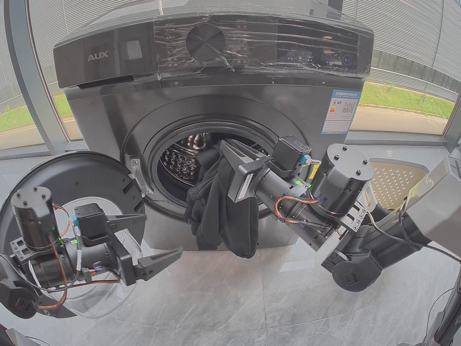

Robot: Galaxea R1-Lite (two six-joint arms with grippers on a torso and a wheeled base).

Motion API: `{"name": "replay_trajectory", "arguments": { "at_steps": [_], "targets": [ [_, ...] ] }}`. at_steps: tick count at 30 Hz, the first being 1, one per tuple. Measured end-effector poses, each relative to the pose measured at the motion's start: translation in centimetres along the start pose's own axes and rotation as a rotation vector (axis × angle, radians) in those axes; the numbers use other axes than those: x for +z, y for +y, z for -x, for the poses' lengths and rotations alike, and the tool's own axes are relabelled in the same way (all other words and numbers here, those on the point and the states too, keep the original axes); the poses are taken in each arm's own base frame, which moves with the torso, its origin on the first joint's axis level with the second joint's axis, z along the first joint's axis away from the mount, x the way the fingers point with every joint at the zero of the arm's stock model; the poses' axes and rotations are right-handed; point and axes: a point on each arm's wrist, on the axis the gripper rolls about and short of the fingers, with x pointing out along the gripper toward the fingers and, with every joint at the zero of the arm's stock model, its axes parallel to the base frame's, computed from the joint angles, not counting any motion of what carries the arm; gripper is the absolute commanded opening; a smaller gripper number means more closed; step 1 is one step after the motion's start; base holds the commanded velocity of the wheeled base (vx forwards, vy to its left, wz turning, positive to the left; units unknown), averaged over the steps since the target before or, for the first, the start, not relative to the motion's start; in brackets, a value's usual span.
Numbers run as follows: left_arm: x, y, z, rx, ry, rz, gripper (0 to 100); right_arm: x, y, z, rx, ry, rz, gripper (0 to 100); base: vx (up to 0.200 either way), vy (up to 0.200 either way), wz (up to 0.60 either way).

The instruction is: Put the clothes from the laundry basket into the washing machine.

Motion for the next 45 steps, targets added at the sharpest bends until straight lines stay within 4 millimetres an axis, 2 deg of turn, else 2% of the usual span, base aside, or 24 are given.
{"name": "replay_trajectory", "arguments": {
  "at_steps": [6, 12, 16, 29, 38, 45],
  "targets": [
    [-1.3, 0.0, -3.4, -0.038, 0.057, 0.012, 100, -0.8, -0.3, -0.3, -0.01, 0.015, 0.003, 0, 0.0, 0.0, 0.0],
    [-1.5, 0.7, -6.0, -0.013, 0.023, 0.051, 100, -1.3, -0.4, -0.4, -0.019, 0.025, 0.006, 0, 0.0, 0.0, 0.0],
    [-2.4, 0.6, -7.5, -0.02, 0.056, 0.087, 100, -1.7, -0.4, -0.5, -0.021, 0.033, 0.007, 0, 0.0, 0.0, 0.0],
    [-4.0, 0.4, -10.5, -0.048, 0.08, 0.118, 100, -2.1, -0.5, -0.6, -0.023, 0.038, 0.008, 0, 0.0, 0.0, 0.0],
    [-4.7, -0.2, -11.6, -0.076, 0.087, 0.117, 100, -2.4, -0.5, -0.7, -0.023, 0.034, 0.007, 0, 0.0, 0.0, 0.0],
    [-5.0, -1.2, -12.1, -0.114, 0.103, 0.221, 100, -2.6, -0.5, -0.6, -0.022, 0.036, 0.007, 0, 0.0, 0.0, 0.0]
  ]
}}
